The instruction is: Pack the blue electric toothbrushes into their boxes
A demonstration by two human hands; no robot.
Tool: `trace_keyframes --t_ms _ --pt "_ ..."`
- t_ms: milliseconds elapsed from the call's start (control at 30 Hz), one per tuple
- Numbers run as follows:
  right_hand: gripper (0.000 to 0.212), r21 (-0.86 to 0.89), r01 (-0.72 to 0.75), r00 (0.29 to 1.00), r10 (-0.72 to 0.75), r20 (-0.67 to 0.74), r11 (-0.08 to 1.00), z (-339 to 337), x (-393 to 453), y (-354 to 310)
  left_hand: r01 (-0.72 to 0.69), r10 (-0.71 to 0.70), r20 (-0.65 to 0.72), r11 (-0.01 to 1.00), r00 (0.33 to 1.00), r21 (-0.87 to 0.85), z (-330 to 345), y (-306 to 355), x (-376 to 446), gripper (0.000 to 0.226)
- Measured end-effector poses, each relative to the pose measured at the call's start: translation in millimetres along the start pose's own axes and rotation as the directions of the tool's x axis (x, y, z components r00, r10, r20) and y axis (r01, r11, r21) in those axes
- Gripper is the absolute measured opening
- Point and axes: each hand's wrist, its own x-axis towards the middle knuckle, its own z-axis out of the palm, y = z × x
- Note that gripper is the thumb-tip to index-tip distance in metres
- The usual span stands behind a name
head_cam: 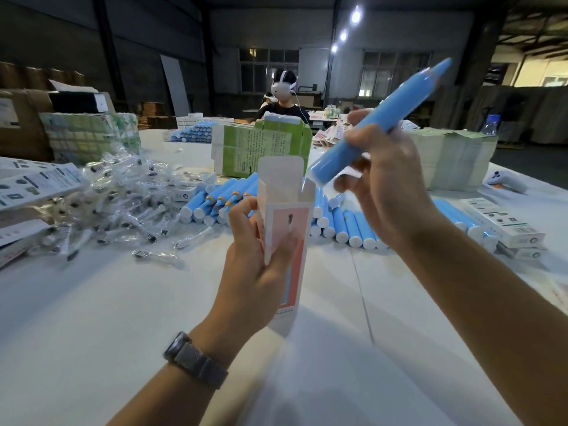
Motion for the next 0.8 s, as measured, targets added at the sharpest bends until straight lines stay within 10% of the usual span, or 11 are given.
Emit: trace_keyframes --t_ms 133,333,567,800 --pt "0.034 0.030 0.103 0.989 -0.106 0.104 0.994 0.1 -4.3 -17.3 -0.035 0.035 0.020 0.999 0.999 0.030 0.6 5.2 -0.6 0.034" --pt "0.066 -0.530 0.364 0.922 -0.217 0.320 0.766 7.4 -10.8 -0.1 -0.034 0.034 0.009 0.998 0.999 0.057 1.3 8.5 -0.4 0.037" --pt "0.014 -0.496 0.366 0.919 -0.224 0.323 0.788 17.3 -19.6 13.4 -0.046 0.046 0.017 0.999 0.999 0.028 0.3 9.7 -1.0 0.034" --pt "0.027 -0.495 0.366 0.922 -0.236 0.306 0.788 23.7 -31.7 33.3 -0.040 0.041 0.008 0.997 0.999 -0.059 -4.1 8.7 2.8 0.037"
